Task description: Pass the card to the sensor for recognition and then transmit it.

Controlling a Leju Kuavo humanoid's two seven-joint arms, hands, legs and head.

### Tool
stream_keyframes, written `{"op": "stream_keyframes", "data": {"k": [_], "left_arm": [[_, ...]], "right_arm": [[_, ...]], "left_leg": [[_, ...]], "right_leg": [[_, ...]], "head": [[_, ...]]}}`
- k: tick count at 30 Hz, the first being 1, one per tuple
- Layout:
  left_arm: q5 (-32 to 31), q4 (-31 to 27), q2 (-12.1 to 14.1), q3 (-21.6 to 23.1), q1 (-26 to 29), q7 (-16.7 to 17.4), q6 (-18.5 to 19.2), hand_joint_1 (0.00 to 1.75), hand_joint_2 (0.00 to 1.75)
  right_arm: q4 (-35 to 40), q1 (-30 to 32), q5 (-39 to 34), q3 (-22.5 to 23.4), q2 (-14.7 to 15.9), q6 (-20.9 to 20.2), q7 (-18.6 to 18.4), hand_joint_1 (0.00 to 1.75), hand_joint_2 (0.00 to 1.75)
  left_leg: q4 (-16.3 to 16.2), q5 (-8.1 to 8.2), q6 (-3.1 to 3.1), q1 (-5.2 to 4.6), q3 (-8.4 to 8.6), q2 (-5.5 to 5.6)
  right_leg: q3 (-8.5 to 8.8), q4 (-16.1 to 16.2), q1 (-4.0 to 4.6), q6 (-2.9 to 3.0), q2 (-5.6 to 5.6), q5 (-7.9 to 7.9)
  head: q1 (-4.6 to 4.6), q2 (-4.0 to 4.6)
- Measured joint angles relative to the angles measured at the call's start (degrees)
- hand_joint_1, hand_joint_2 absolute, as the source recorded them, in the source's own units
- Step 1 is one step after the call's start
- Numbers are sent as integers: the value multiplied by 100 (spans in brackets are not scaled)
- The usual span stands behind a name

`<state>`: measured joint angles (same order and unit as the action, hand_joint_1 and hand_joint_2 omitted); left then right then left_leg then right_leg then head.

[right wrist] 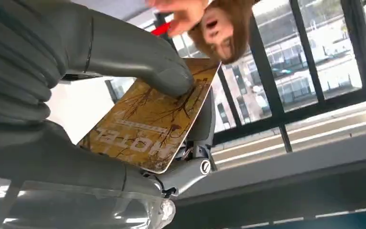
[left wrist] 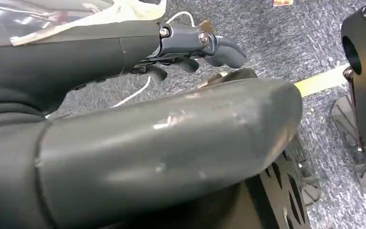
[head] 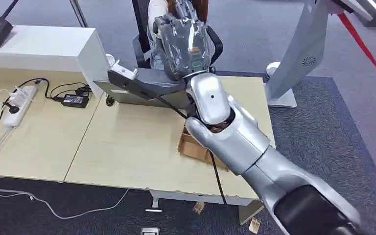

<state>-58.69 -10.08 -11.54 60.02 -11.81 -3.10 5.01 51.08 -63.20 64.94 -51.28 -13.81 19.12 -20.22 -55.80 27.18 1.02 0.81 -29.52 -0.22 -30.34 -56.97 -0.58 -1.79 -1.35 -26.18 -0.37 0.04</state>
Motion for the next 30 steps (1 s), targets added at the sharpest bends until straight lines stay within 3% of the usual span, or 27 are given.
{"op": "stream_keyframes", "data": {"k": [5,13,30], "left_arm": [[-13,0,0,0,0,26,17,0,0],[-68,0,-2,0,-2,114,17,0,0],[-70,0,-4,0,-3,144,13,0,0]], "right_arm": [[-713,-26,-335,-151,-307,90,-94,175,175],[-1484,-25,-1008,-129,-420,383,-78,175,175],[-2090,-6,-1314,-127,-525,449,-89,175,175]], "left_leg": [[0,0,0,0,0,0],[-1,0,0,-7,1,-2],[-1,3,1,-4,-4,-4]], "right_leg": [[0,0,3,0,0,0],[0,1,-3,0,1,0],[-6,1,-1,-1,1,-1]], "head": [[0,0],[0,0],[0,0]]}}
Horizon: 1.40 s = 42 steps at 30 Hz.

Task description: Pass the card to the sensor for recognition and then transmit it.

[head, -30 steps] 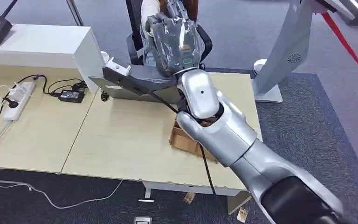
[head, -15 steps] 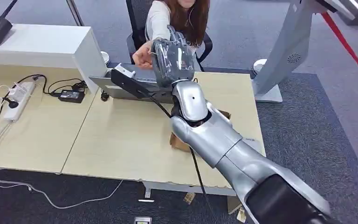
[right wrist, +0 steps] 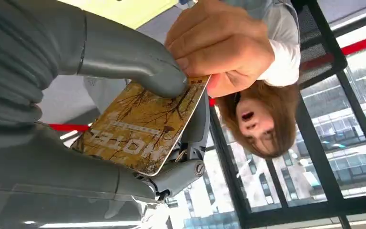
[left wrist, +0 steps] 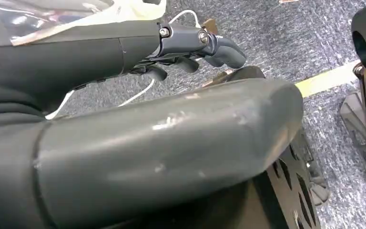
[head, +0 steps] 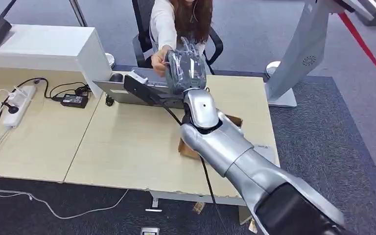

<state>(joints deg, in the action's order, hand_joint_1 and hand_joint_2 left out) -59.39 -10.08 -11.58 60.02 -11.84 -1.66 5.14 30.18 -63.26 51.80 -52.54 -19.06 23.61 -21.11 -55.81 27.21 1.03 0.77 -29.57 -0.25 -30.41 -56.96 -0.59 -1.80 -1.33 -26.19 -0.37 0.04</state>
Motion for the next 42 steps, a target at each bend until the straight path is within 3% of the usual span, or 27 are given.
{"op": "stream_keyframes", "data": {"k": [2,3,4,13,21,30,37,42], "left_arm": [[2,0,0,-2,0,4,0,0,0],[2,0,0,-2,0,4,0,0,0],[2,0,0,0,0,7,0,0,0],[15,0,2,-2,0,26,-22,0,0],[15,0,4,-2,0,94,-70,0,0],[37,2,4,-2,1,186,-109,0,0],[87,17,17,-2,5,383,-243,0,0],[96,28,17,-4,4,398,-243,0,0]], "right_arm": [[-22,0,-92,-2,-13,11,0,168,175],[-24,1,-153,-4,-17,20,0,7,175],[-26,3,-227,-7,-20,41,20,0,175],[-24,125,-818,13,-26,529,641,0,175],[332,570,-1530,260,77,706,1475,0,175],[1014,993,-1692,422,273,736,1644,0,175],[2471,2189,-1180,630,1028,623,1322,0,175],[3110,2449,-1159,739,1327,564,1292,0,175]], "left_leg": [[0,1,-1,0,-4,1],[0,2,-2,0,-4,1],[0,2,-2,0,-5,0],[0,-2,0,0,2,-2],[0,-5,3,0,6,-2],[0,-4,3,0,7,-2],[0,-2,0,-6,7,-2],[0,-2,0,-4,10,-8]], "right_leg": [[-3,1,0,0,0,0],[-4,1,0,0,0,0],[-5,1,0,0,0,0],[-3,2,0,1,0,0],[1,1,0,3,0,3],[0,2,0,3,0,3],[5,5,-5,2,0,3],[3,5,-5,2,6,3]], "head": [[0,0],[0,0],[0,0],[0,0],[0,0],[0,0],[0,0],[0,0]]}}
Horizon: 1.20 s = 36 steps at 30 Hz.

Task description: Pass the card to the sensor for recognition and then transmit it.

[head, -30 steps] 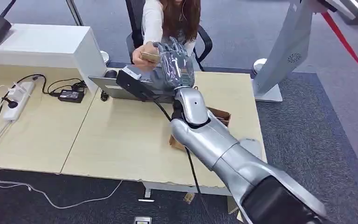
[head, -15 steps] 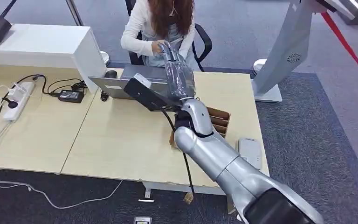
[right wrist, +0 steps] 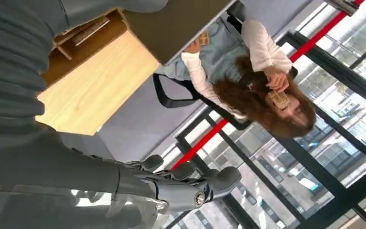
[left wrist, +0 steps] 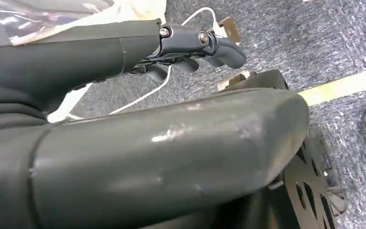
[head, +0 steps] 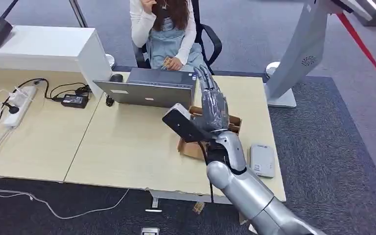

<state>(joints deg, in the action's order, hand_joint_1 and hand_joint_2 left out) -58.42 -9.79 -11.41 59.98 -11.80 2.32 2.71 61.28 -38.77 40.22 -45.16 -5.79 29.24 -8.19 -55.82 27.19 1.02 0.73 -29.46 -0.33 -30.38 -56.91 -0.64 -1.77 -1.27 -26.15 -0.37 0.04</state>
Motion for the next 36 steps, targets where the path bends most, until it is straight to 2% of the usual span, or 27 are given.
{"op": "stream_keyframes", "data": {"k": [7,10,11,13,16,17,20,24,26,28,32,36], "left_arm": [[7,4,0,0,0,0,-2,0,0],[9,4,0,0,0,65,-68,0,0],[20,4,0,0,1,81,-96,0,0],[35,9,4,0,3,125,-155,0,0],[61,9,15,-2,6,181,-225,0,0],[76,9,17,-2,7,203,-245,0,0],[92,9,20,-4,10,243,-291,0,0],[90,9,20,-4,9,221,-328,0,0],[90,9,20,-4,9,173,-339,0,0],[83,9,20,-4,9,135,-339,0,0],[42,9,17,-2,7,52,-332,0,0],[-33,7,11,4,1,-28,-313,0,0]], "right_arm": [[483,113,2,39,212,-11,-5,0,175],[690,261,232,116,341,-78,-168,0,175],[816,389,280,153,405,-118,-247,0,0],[1190,704,306,254,608,-203,-346,0,0],[1686,1092,76,486,912,-197,-162,0,0],[1903,1237,26,585,1010,-188,-62,0,175],[2447,1560,237,820,1220,-190,35,0,175],[3148,1768,2168,870,1447,-484,-348,0,175],[3576,1713,2902,844,1604,-1065,-738,0,175],[3872,1519,3224,817,1756,-1715,-960,0,175],[4366,1015,3368,752,2020,-2573,-1041,0,175],[4630,477,3388,560,2136,-3090,-1038,0,175]], "left_leg": [[0,0,0,3,1,-3],[0,0,0,2,5,-2],[0,0,0,2,4,1],[0,1,-1,-1,-2,7],[0,5,-6,-5,0,2],[-1,5,-7,-6,-1,5],[0,6,-7,-6,-1,3],[0,5,-6,-1,0,1],[0,4,-6,-1,-1,2],[1,2,-3,-1,0,1],[1,-2,-3,-4,0,2],[1,-2,-4,-4,-2,3]], "right_leg": [[-1,-1,3,1,1,0],[1,0,3,-1,-1,-1],[4,0,3,-2,-5,-2],[3,1,0,-2,-7,-2],[3,2,-5,-2,-4,-2],[2,3,-6,-3,-5,-2],[2,3,-6,-3,-4,-2],[2,3,-7,-2,-3,-2],[3,2,-6,-2,-3,-2],[2,1,-5,0,-3,0],[5,1,-5,-3,-3,4],[6,1,-5,-3,-3,5]], "head": [[0,0],[0,0],[0,0],[0,0],[0,0],[0,0],[0,0],[0,0],[-2,0],[-2,0],[0,0],[0,0]]}}
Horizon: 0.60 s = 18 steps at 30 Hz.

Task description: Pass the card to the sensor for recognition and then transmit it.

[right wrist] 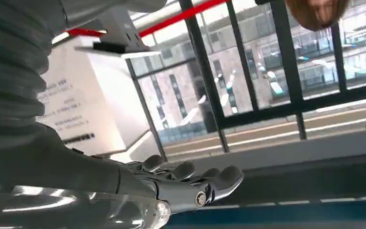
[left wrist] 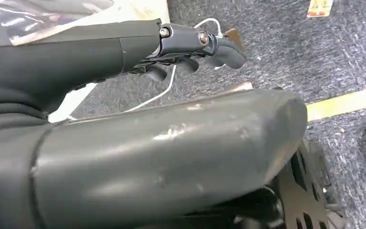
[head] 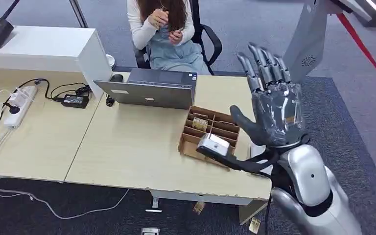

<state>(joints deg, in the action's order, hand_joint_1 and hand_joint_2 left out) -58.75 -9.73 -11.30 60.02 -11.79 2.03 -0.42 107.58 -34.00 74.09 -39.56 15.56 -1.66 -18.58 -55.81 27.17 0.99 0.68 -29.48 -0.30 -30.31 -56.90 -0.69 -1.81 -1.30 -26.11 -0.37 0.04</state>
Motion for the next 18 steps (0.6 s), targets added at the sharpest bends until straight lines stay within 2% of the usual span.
{"op": "stream_keyframes", "data": {"k": [3,8,18], "left_arm": [[-50,0,-9,7,-7,-79,33,0,0],[-90,0,-17,20,-13,-179,44,0,0],[-107,0,-20,46,-19,-219,111,0,0]], "right_arm": [[33,-370,140,-228,-7,-278,20,0,175],[11,-873,304,-682,-111,-521,77,0,175],[-363,-1353,273,-1301,-308,-696,129,0,175]], "left_leg": [[0,0,0,1,0,0],[0,0,0,1,-3,2],[0,0,0,1,-4,5]], "right_leg": [[-1,-1,0,0,0,0],[-3,-2,2,0,-1,-1],[-1,-2,1,-1,-3,-1]], "head": [[0,0],[0,0],[0,0]]}}
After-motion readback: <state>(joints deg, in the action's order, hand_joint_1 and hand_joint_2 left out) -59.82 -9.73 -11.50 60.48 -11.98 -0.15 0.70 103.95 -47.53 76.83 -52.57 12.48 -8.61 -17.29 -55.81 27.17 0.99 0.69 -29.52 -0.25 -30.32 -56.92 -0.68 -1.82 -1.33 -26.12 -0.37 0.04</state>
